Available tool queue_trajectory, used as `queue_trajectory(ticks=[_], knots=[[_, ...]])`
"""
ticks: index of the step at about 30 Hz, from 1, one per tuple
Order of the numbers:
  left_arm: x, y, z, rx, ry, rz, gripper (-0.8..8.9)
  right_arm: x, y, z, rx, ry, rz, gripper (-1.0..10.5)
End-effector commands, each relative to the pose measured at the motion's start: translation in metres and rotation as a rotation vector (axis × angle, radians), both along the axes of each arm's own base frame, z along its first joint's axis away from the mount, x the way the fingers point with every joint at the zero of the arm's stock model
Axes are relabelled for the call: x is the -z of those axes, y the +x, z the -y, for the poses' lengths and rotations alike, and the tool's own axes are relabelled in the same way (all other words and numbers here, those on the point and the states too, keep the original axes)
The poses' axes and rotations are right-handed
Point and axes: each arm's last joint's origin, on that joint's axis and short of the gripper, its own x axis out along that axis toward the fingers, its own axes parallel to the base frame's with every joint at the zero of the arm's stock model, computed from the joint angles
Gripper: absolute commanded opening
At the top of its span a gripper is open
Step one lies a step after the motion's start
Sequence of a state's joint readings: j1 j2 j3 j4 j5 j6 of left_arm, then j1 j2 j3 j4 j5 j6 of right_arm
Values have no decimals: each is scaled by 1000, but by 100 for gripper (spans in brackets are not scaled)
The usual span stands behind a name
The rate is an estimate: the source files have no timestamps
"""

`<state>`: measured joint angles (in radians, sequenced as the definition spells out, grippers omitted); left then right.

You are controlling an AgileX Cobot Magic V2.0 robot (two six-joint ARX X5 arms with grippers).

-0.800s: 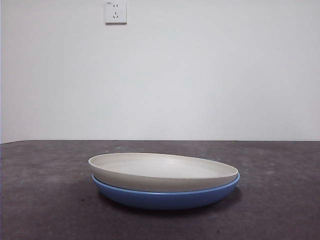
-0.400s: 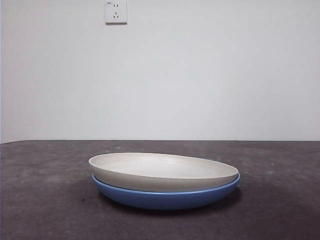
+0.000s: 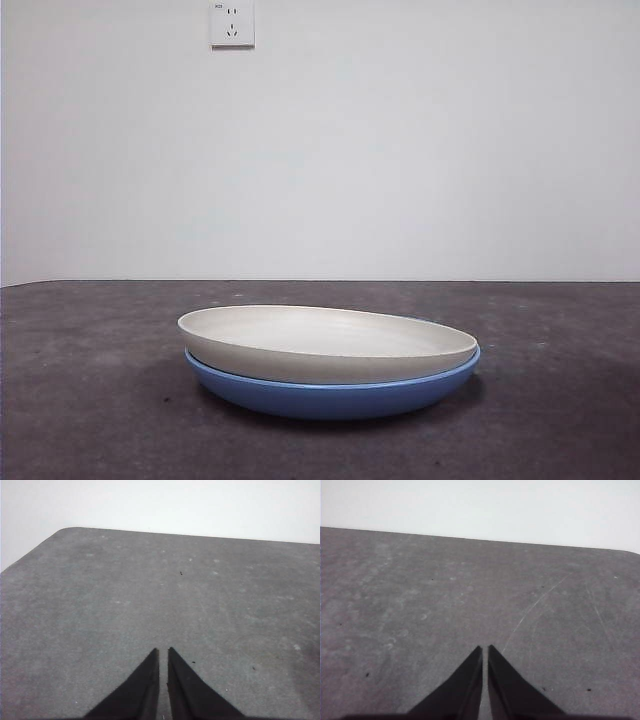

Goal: Pick up the white plate, put it on the blue plate, put it on desk

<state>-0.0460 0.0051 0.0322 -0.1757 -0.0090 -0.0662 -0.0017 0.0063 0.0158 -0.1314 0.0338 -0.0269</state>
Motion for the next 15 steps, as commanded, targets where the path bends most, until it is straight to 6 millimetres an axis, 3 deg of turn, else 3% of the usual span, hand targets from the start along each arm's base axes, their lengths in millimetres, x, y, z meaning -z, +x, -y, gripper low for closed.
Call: queue_trajectory(ticks=[1,15], knots=[[5,1,0,-5,-2,-4,28,3,0,0,0,-8,-18,15],[5,1,0,-5,-2,-3,28,4,0,0,-7,-2,-28,15]])
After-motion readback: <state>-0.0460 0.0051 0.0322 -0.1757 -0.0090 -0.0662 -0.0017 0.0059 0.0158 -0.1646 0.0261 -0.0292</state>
